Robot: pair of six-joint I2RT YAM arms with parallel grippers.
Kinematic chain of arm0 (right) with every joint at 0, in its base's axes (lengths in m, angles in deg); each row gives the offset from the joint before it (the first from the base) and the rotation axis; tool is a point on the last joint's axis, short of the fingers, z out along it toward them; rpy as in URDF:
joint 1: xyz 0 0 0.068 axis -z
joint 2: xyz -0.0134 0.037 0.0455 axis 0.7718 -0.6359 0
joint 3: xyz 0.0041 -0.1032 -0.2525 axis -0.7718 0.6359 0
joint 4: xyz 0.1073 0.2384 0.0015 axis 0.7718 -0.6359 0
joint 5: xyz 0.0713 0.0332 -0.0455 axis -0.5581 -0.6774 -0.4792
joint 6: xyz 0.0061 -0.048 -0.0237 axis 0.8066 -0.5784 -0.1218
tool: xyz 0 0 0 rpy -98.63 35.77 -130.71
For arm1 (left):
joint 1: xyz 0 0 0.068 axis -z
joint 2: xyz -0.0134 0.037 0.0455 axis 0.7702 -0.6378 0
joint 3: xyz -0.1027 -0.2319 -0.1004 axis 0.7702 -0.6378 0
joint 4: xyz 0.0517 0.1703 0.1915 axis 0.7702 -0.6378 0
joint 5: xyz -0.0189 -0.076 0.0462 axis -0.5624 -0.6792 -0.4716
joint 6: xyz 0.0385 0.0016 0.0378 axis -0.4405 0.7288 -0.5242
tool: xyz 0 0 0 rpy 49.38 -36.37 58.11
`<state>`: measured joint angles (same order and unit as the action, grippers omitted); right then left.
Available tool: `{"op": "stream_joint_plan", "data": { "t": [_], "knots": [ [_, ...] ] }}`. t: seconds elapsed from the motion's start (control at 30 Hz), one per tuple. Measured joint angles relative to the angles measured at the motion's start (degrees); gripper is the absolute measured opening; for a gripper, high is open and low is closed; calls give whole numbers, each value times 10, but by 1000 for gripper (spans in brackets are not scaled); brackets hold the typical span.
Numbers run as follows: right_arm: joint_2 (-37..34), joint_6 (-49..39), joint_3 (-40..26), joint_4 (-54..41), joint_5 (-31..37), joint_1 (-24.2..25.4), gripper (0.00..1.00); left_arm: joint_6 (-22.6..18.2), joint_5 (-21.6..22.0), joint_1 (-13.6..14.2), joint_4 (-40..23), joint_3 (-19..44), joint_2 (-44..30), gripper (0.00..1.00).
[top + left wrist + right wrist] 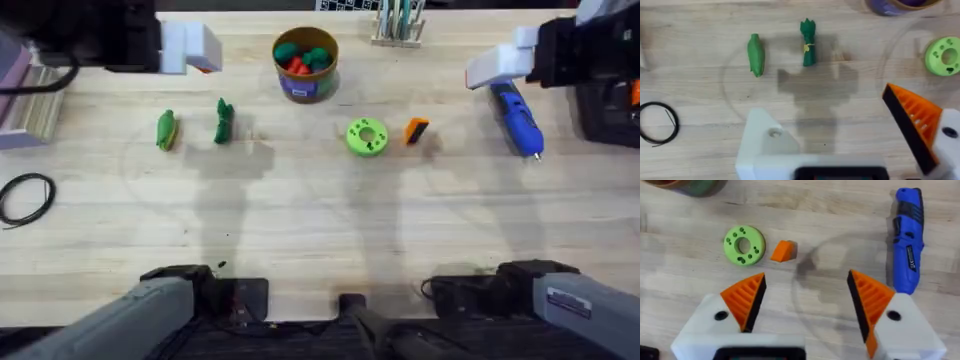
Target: Pick up the gripper from the table and insert it into the empty holder that is missing its gripper. Then pick up a screw, insert it into the mounting hole, and use the screwdriver to tighten it. Finally, clean up the table by picking up the vegetable and placing it into the bucket.
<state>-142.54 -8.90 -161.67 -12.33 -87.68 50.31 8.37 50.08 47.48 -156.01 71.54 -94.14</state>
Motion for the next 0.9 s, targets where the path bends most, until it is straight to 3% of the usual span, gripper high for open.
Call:
{"op": "stream_joint_plan", "data": {
  "t": [0.5,0.9],
  "knots": [
    [0,0,0,0,0,0,991,0,-13,4,-9,0,189,986],
    [0,0,0,0,0,0,992,0,3,4,-3,-3,186,986]
  ]
}}
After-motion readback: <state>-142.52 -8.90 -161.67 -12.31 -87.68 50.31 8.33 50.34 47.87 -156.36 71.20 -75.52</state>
